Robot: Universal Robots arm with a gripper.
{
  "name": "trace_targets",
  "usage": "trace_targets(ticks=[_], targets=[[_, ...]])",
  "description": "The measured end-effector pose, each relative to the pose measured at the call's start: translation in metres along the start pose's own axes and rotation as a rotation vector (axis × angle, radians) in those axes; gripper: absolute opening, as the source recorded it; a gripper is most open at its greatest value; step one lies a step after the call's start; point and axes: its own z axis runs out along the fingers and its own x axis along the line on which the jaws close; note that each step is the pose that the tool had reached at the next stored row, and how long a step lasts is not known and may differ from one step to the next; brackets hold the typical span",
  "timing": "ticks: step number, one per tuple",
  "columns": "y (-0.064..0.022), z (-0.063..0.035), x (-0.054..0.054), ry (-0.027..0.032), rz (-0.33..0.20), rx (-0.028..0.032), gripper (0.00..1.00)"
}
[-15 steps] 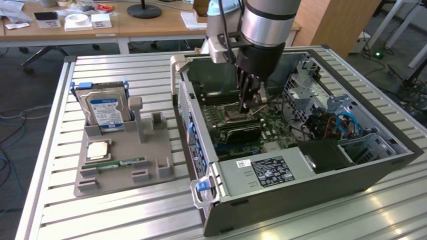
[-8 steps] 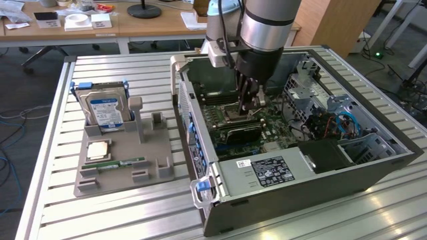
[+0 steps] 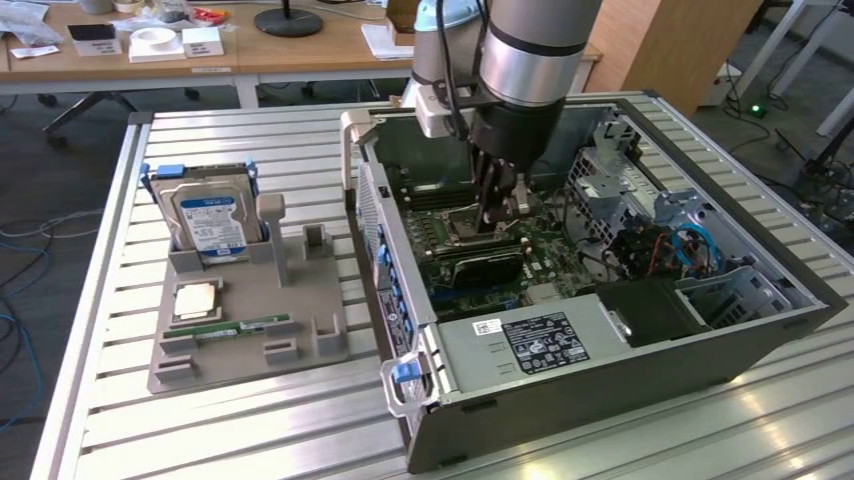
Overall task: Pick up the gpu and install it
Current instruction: 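Press down on the gpu until it lock into place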
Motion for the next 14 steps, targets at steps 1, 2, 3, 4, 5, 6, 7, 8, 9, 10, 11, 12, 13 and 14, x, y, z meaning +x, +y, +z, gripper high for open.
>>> trace_targets(ticks=[1, 2, 3, 4, 5, 6, 7, 8, 9, 10, 11, 12, 13, 14], targets=[[-0.0001, 0.0005, 0.0, 0.0038, 0.0, -0.0027, 0.11], [-0.0001, 0.0013, -0.001, 0.0068, 0.0, -0.0054, 0.11], [-0.0001, 0.0024, -0.002, 0.0084, 0.0, -0.0071, 0.11], [-0.0001, 0.0035, -0.002, 0.009, 0.0, -0.0081, 0.11], [-0.0001, 0.0047, -0.002, 0.0093, 0.0, -0.0084, 0.11], [-0.0001, 0.006, -0.002, 0.0092, 0.001, -0.0085, 0.11], [-0.0002, 0.0071, -0.002, 0.0093, 0.002, -0.0085, 0.11], [-0.0003, 0.0083, -0.002, 0.0092, 0.003, -0.0085, 0.11], [-0.0005, 0.0095, -0.003, 0.0093, 0.004, -0.0084, 0.11], [-0.0008, 0.0106, -0.003, 0.0093, 0.005, -0.0084, 0.11], [-0.0013, 0.0117, -0.003, 0.0093, 0.005, -0.0084, 0.11], [-0.0018, 0.0128, -0.003, 0.0094, 0.005, -0.0083, 0.11], [-0.0023, 0.0139, -0.003, 0.0094, 0.006, -0.0083, 0.11], [-0.0026, 0.015, -0.003, 0.0094, 0.006, -0.0084, 0.11]])
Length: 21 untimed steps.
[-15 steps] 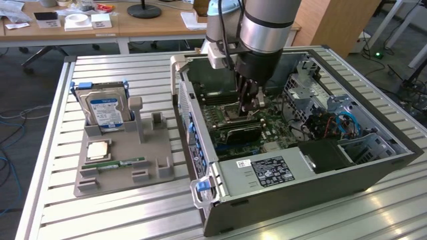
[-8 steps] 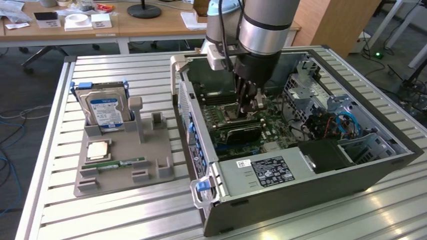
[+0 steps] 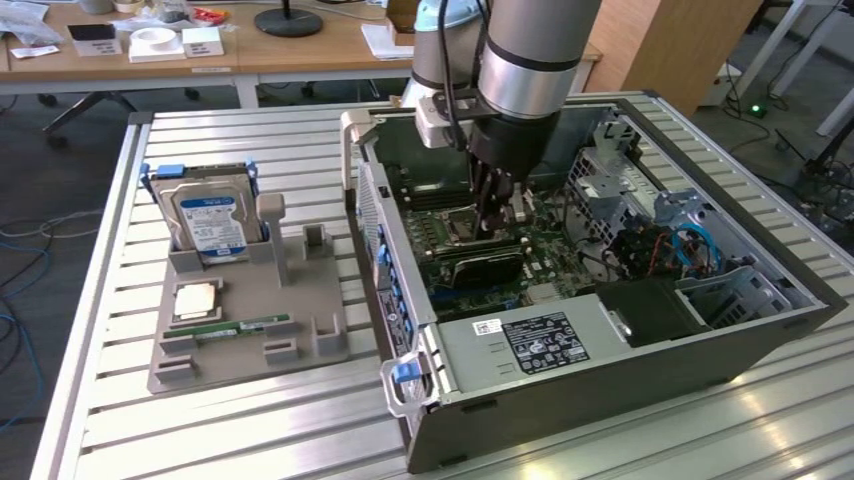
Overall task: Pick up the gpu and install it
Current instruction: 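Press down on the gpu until it lock into place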
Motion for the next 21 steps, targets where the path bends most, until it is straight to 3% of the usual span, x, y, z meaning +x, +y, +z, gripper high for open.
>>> trace_targets(ticks=[10, 21], targets=[[0.0001, 0.0166, 0.0, 0.0002, 0.011, 0.0005, 0.11], [0.0003, 0.0211, 0.0, 0.0029, 0.023, 0.0009, 0.11]])
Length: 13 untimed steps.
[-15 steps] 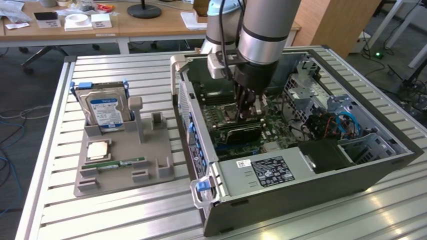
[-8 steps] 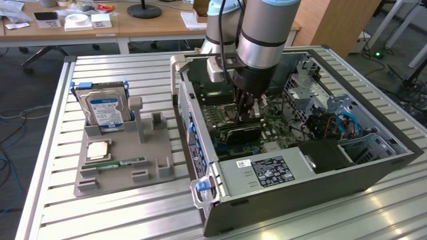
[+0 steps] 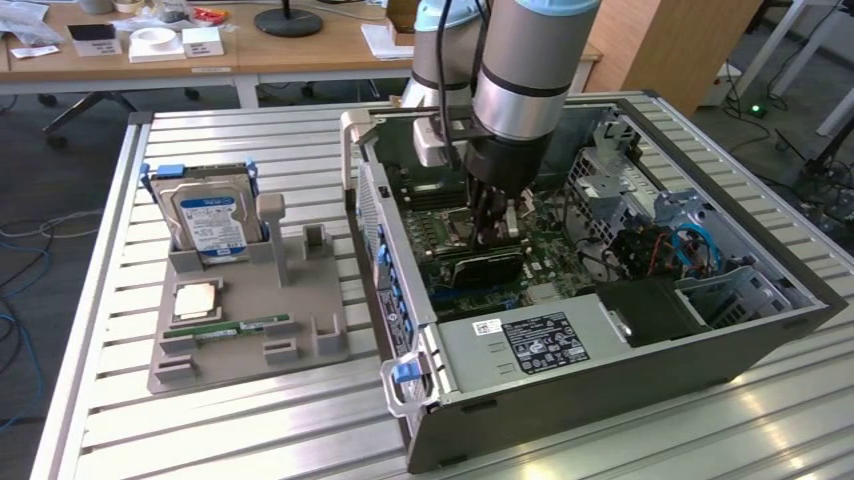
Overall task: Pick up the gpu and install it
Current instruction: 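Press down on the gpu until it lock into place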
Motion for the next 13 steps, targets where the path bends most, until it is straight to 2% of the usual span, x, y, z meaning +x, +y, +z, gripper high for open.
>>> trace_targets(ticks=[13], targets=[[0.0004, 0.0051, 0.0013, 0.0012, 0.002, 0.0002, 0.11]])
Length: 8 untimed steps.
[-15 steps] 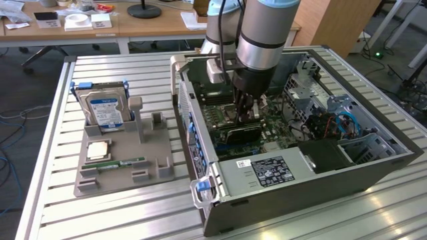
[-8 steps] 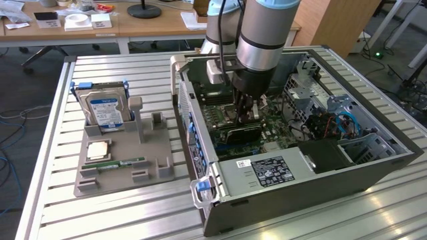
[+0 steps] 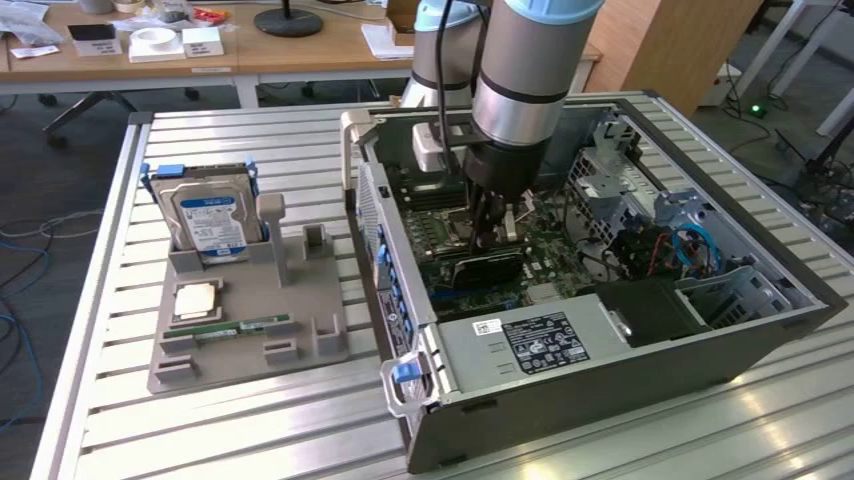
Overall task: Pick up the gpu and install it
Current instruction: 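Press down on the gpu until it lock into place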
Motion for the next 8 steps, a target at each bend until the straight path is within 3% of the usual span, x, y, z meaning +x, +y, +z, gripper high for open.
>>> trace_targets(ticks=[8], targets=[[0.0001, 0.004, 0.0003, 0.0002, 0.0, -0.0001, 0.11]])
